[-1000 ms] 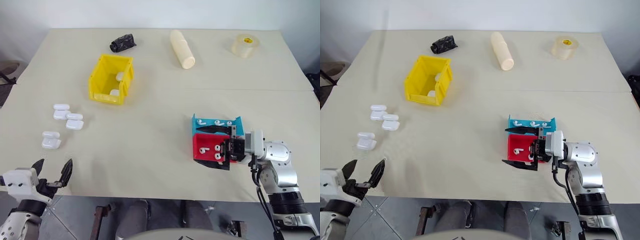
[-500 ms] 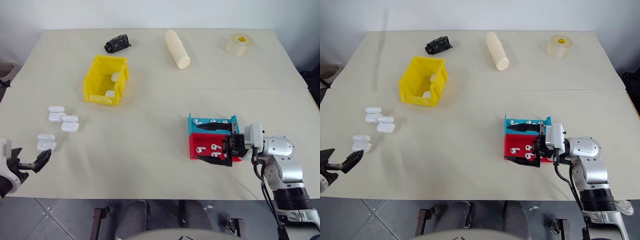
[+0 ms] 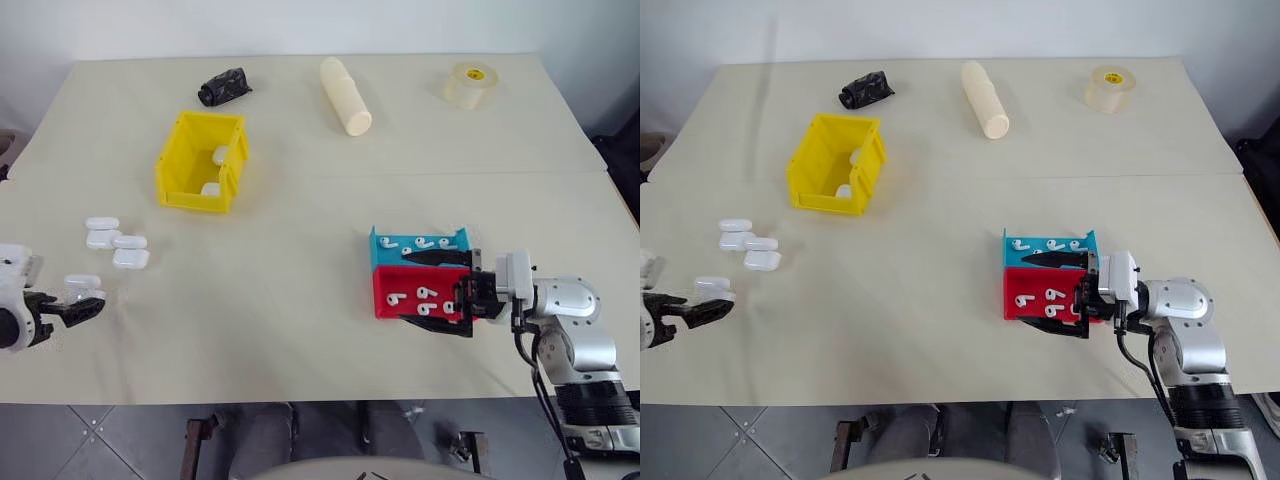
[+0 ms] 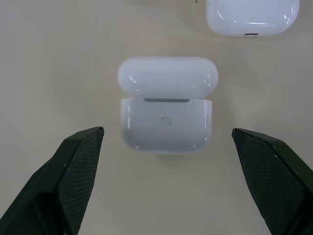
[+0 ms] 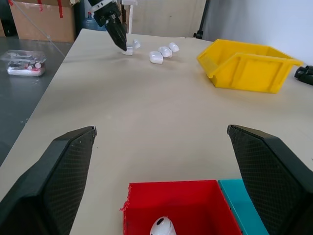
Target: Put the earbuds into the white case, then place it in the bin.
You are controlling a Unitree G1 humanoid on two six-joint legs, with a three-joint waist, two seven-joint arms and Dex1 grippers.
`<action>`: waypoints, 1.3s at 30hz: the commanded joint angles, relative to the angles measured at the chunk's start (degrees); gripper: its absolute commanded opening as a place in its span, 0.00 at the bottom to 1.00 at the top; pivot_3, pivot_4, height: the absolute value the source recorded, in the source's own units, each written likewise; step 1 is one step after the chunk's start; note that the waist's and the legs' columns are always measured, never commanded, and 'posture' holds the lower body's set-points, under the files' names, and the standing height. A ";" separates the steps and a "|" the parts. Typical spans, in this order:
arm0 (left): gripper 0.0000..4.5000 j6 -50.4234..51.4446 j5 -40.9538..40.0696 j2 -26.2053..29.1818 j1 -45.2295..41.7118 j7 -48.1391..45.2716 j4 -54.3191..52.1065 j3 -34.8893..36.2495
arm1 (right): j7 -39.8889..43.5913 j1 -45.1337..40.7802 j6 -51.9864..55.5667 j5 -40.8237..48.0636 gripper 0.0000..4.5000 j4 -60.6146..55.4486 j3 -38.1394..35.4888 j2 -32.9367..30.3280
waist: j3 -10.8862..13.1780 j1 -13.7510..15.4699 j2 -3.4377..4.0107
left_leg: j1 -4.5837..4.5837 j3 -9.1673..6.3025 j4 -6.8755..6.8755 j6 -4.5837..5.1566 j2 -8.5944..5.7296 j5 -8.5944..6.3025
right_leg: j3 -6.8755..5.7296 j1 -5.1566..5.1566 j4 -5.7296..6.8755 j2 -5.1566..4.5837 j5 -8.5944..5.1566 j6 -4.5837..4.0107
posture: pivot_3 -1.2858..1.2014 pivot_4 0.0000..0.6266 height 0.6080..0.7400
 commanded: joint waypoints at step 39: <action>0.62 -29.83 0.89 -17.65 12.36 -28.04 -19.07 15.46 | -1.19 1.93 -6.11 -0.98 1.00 7.91 -4.05 -1.35 | 0.00 0.48 -0.01 | -0.07 0.21 0.16 -0.01 0.05 0.00 | 0.08 -0.10 -0.08 -0.07 -0.01 -0.01 | 0.52 0.24 1.00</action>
